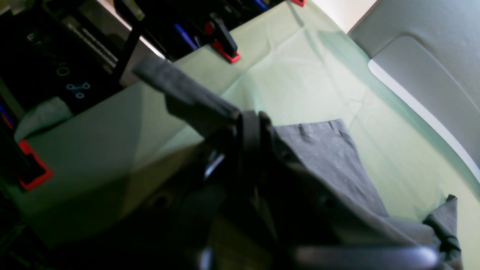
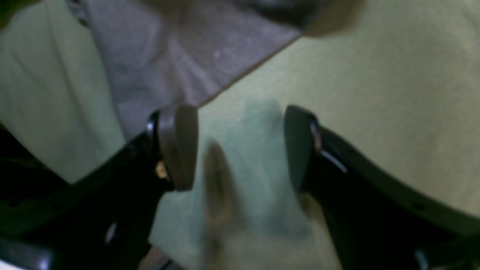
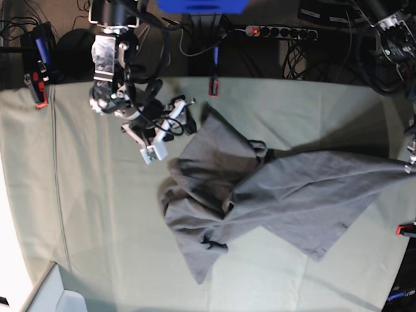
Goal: Layout the t-shirt on the table in an organized manner, then fold the t-shirt properly
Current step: 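Grasp a shirt corner with the right gripper and lift it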
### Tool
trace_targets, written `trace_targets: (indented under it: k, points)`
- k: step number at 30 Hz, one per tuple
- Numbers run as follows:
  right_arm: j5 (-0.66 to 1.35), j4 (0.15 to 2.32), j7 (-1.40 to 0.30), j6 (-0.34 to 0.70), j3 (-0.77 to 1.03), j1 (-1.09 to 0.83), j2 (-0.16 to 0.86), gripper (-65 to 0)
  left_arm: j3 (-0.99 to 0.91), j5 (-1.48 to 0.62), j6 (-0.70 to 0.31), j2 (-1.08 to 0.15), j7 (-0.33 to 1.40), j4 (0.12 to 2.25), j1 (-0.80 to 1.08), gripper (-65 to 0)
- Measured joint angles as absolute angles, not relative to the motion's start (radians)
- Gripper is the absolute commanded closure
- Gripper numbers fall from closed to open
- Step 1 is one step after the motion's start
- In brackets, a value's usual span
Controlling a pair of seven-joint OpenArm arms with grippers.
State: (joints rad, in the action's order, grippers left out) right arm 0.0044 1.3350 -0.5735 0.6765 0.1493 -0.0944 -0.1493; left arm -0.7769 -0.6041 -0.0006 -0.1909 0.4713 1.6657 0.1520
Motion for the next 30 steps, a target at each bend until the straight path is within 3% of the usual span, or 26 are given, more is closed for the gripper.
trace_targets:
  k: [5,14,30]
  points:
    - [0.083,1.34,-0.587,0.678,0.053,-0.138,-0.151,-37.0,-0.777,-0.604,-0.001,-0.191,0.471,1.666,0.152,-0.2]
    - [0.211,1.336,-0.618,0.679,0.039,-0.163,-0.15,-37.0,-0.806,-0.6,-0.001,-0.191,0.471,1.666,0.152,-0.2]
    - [0.218,1.33,-0.617,0.68,-0.057,-0.144,-0.15,-37.0,-0.804,-0.6,-0.001,-0.19,0.472,1.667,0.171,-0.2]
